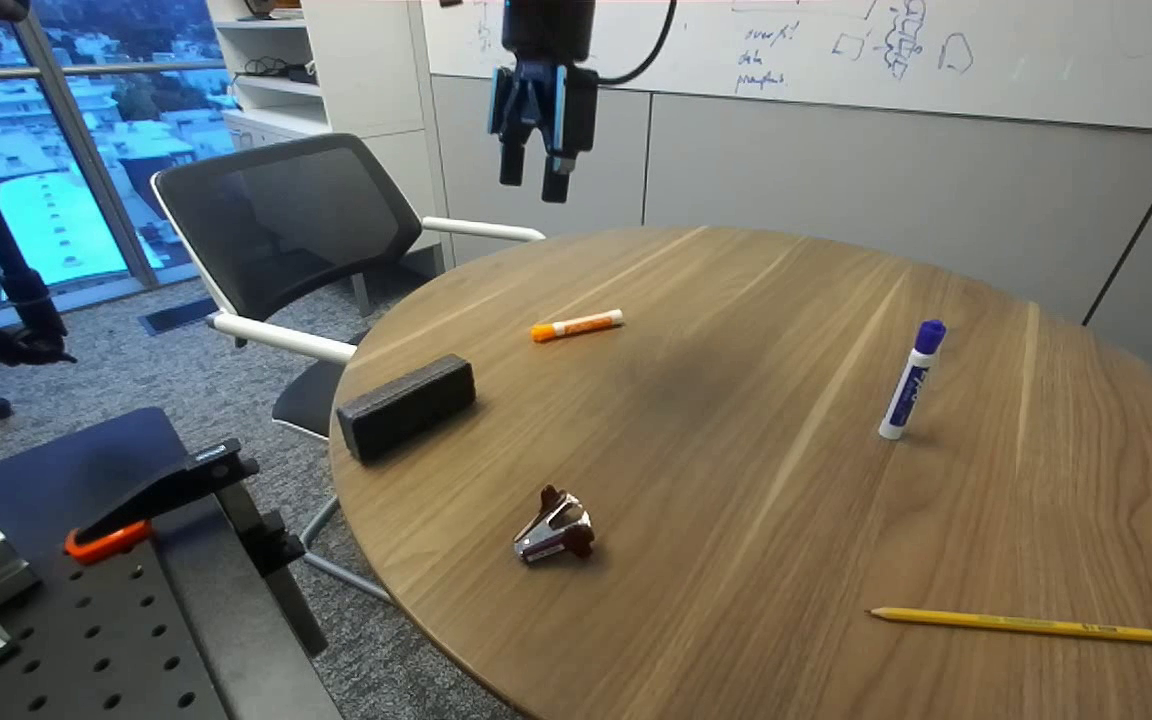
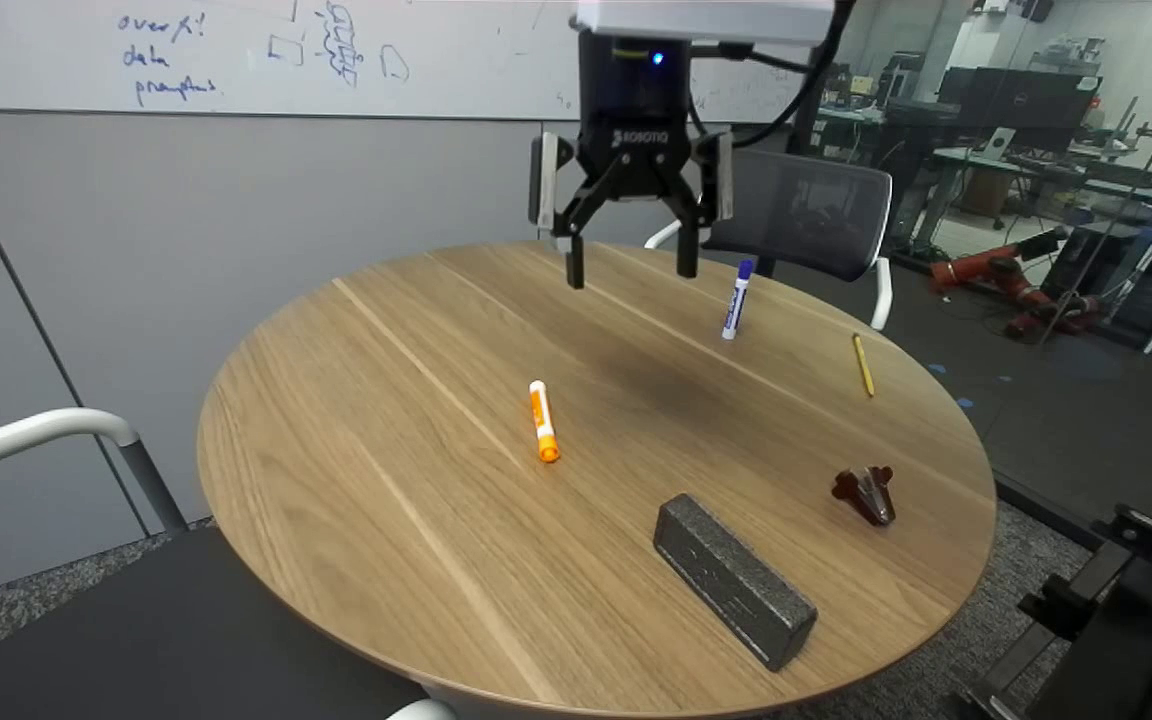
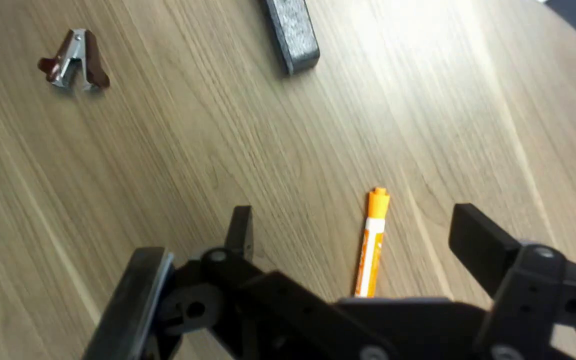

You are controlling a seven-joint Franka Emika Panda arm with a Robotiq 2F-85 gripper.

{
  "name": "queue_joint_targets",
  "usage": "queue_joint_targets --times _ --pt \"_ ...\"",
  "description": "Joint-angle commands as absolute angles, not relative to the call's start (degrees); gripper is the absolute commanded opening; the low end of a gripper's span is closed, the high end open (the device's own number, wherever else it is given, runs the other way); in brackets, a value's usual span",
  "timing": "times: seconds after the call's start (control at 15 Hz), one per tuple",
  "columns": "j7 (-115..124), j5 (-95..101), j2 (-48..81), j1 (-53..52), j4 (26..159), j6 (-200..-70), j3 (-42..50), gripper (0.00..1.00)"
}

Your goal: Move the orange marker to the right on the table

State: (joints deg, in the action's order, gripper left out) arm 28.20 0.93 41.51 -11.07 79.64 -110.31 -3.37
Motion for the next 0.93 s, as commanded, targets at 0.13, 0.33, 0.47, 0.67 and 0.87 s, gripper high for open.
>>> queue_joint_targets --times 0.13,0.33,0.47,0.67,0.87 --pt "34.83 0.87 58.88 -14.93 60.0 -109.59 0.68 1.0" --pt "37.69 1.0 65.66 -15.94 52.05 -109.0 1.69 1.0" --pt "39.05 1.13 69.6 -16.31 46.87 -108.24 2.18 1.0" --pt "41.05 1.63 74.47 -16.47 40.37 -107.33 2.43 1.0" --pt "42.27 1.7 78.15 -16.39 36.03 -106.96 2.7 1.0"
